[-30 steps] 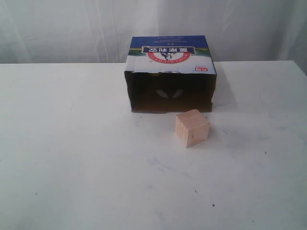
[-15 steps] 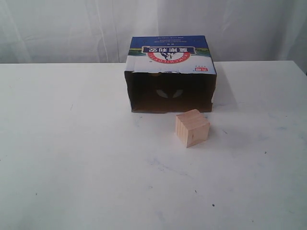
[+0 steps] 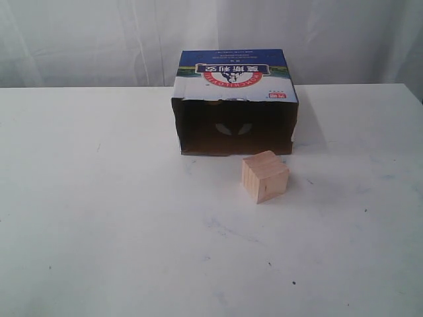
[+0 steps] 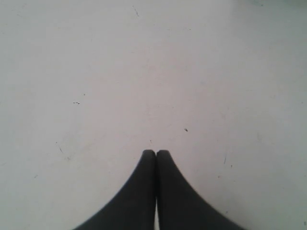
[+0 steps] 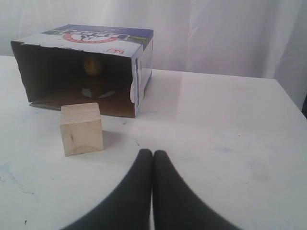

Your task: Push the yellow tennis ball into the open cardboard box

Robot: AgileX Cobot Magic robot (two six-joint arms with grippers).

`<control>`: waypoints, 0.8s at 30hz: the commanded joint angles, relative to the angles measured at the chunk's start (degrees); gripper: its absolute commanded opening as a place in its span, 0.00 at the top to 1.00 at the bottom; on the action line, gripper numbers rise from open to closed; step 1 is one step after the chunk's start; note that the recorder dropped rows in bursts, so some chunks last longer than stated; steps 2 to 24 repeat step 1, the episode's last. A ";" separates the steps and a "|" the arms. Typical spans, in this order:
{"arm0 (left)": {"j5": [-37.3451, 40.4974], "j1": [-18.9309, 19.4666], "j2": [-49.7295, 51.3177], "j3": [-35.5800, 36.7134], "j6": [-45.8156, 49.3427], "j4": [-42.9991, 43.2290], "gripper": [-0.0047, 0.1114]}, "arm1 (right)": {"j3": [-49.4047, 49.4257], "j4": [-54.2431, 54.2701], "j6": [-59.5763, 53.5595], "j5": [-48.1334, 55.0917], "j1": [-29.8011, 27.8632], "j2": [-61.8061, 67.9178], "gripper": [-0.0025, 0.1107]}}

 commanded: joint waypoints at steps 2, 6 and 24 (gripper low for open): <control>0.93 -0.29 -0.29 0.24 0.13 0.13 0.96 | 0.29 -0.37 -0.33 -0.22 -0.16 -0.38 0.98; 0.93 -0.29 -0.29 0.24 0.13 0.13 0.96 | 0.29 -0.37 -0.33 -0.22 -0.16 -0.38 0.98; 0.93 -0.29 -0.29 0.24 0.13 0.13 0.96 | 0.29 -0.37 -0.33 -0.22 -0.16 -0.38 0.98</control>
